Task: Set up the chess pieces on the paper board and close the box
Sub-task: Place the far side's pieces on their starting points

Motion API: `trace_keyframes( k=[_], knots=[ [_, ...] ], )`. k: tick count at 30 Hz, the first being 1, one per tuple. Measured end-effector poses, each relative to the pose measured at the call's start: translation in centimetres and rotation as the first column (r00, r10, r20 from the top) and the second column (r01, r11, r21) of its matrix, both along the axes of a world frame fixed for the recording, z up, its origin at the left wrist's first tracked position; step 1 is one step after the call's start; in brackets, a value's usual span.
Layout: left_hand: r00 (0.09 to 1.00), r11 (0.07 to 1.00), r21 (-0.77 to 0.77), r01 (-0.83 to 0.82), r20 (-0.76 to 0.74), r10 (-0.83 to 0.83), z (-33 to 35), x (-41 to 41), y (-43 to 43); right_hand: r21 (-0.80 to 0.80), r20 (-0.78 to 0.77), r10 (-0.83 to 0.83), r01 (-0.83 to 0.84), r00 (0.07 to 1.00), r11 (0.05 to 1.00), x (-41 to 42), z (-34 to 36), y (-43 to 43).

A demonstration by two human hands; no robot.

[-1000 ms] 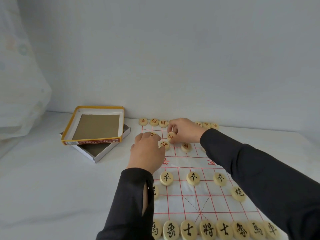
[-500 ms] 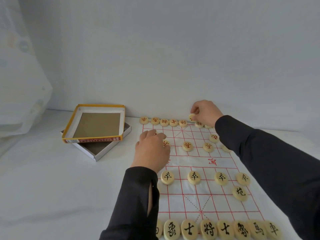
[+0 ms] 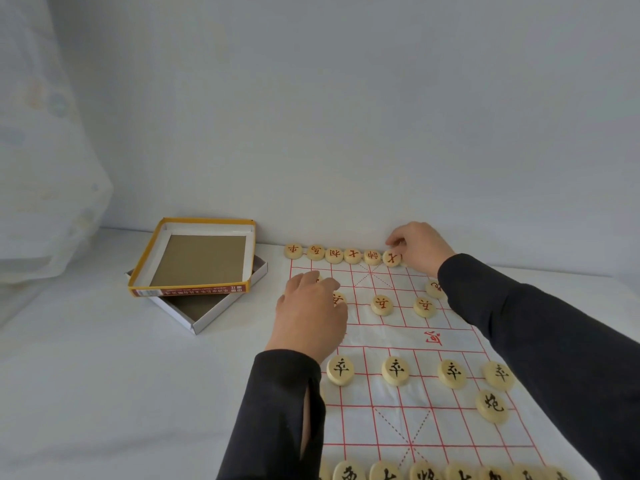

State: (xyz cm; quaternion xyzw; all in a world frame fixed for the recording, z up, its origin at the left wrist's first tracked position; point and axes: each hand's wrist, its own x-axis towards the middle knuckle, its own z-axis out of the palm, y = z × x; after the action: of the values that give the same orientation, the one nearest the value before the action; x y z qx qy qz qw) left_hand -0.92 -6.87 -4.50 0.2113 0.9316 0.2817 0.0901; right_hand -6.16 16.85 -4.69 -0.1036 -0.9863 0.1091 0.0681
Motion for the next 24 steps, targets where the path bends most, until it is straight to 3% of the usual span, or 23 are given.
trace_keyframes(
  k=[4, 13, 24],
  knots=[
    [1.0, 1.0, -0.002, 0.004, 0.003, -0.004, -0.1, 0.0, 0.1, -0.024, -0.057, 0.006, -0.008, 0.998, 1.0, 0.5, 0.2, 0.5],
    [1.0, 1.0, -0.002, 0.01, 0.017, -0.01, -0.3, -0.1, 0.3, 0.075, 0.039, 0.048, -0.051, 0.998, 0.996, 0.2, -0.9, 0.2],
    [1.0, 1.0, 0.018, 0.007, 0.015, -0.008, -0.5, -0.2, 0.3, 0.143, -0.024, 0.053, -0.049, 0.998, 0.989, 0.1, -2.0, -0.3]
  ],
)
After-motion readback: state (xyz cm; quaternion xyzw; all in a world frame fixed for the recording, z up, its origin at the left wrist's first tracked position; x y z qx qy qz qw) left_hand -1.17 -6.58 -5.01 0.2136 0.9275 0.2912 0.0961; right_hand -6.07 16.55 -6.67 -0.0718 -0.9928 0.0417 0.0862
